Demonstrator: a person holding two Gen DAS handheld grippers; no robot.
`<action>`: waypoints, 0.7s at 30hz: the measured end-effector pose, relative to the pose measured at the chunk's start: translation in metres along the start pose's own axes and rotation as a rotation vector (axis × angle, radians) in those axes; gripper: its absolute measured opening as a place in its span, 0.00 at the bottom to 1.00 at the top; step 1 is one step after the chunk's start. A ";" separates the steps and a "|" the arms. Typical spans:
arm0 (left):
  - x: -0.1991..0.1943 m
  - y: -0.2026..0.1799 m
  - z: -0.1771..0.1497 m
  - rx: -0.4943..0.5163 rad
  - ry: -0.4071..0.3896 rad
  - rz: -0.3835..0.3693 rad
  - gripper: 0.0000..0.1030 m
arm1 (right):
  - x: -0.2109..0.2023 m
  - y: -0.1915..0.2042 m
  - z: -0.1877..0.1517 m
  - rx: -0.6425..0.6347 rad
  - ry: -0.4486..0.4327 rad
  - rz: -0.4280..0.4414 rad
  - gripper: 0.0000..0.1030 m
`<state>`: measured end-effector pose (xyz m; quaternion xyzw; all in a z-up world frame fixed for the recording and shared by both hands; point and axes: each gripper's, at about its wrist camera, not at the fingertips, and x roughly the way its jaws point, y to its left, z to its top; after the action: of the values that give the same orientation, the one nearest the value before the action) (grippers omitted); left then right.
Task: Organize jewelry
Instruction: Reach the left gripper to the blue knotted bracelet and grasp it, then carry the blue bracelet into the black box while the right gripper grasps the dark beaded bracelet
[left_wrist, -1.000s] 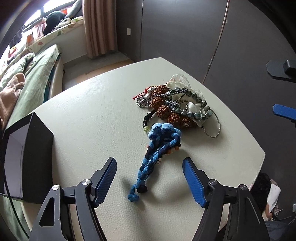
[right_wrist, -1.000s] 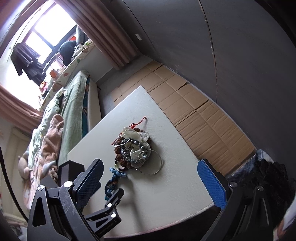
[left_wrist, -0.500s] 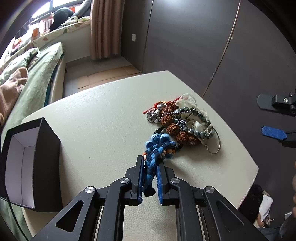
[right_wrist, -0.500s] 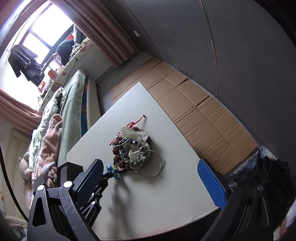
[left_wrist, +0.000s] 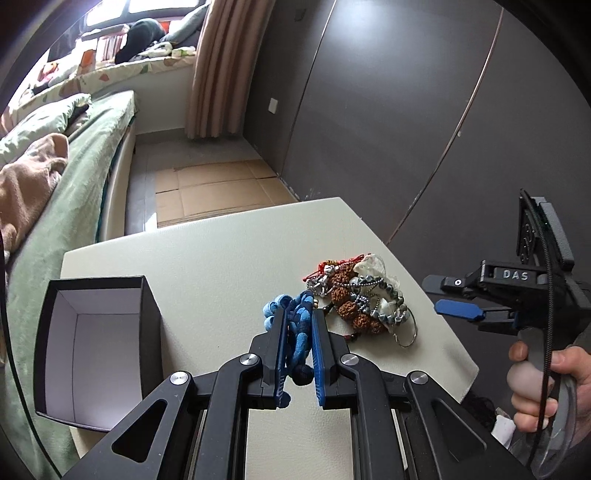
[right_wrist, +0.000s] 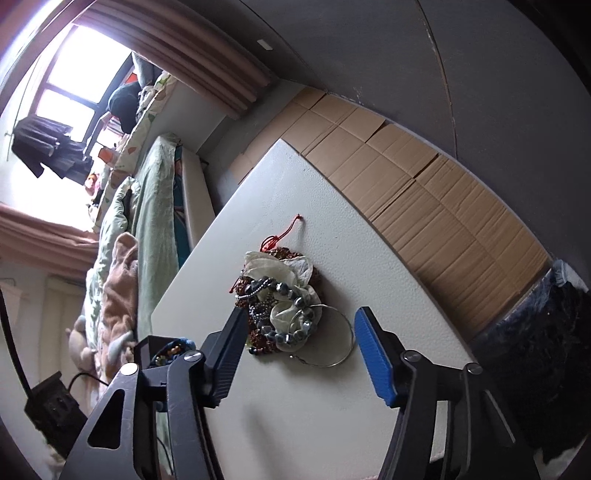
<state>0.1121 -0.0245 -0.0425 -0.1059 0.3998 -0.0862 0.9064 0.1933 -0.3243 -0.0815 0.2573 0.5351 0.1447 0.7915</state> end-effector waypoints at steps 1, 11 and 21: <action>-0.002 0.001 0.001 -0.003 -0.004 -0.003 0.12 | 0.005 0.004 0.000 -0.012 0.005 -0.006 0.51; -0.012 0.025 0.011 -0.045 -0.033 -0.008 0.12 | 0.048 0.023 0.016 -0.131 0.051 -0.137 0.39; -0.020 0.031 0.011 -0.054 -0.038 -0.006 0.12 | 0.050 0.026 0.011 -0.203 0.059 -0.248 0.27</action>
<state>0.1085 0.0117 -0.0292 -0.1330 0.3842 -0.0760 0.9105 0.2238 -0.2806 -0.1019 0.1035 0.5684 0.1068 0.8092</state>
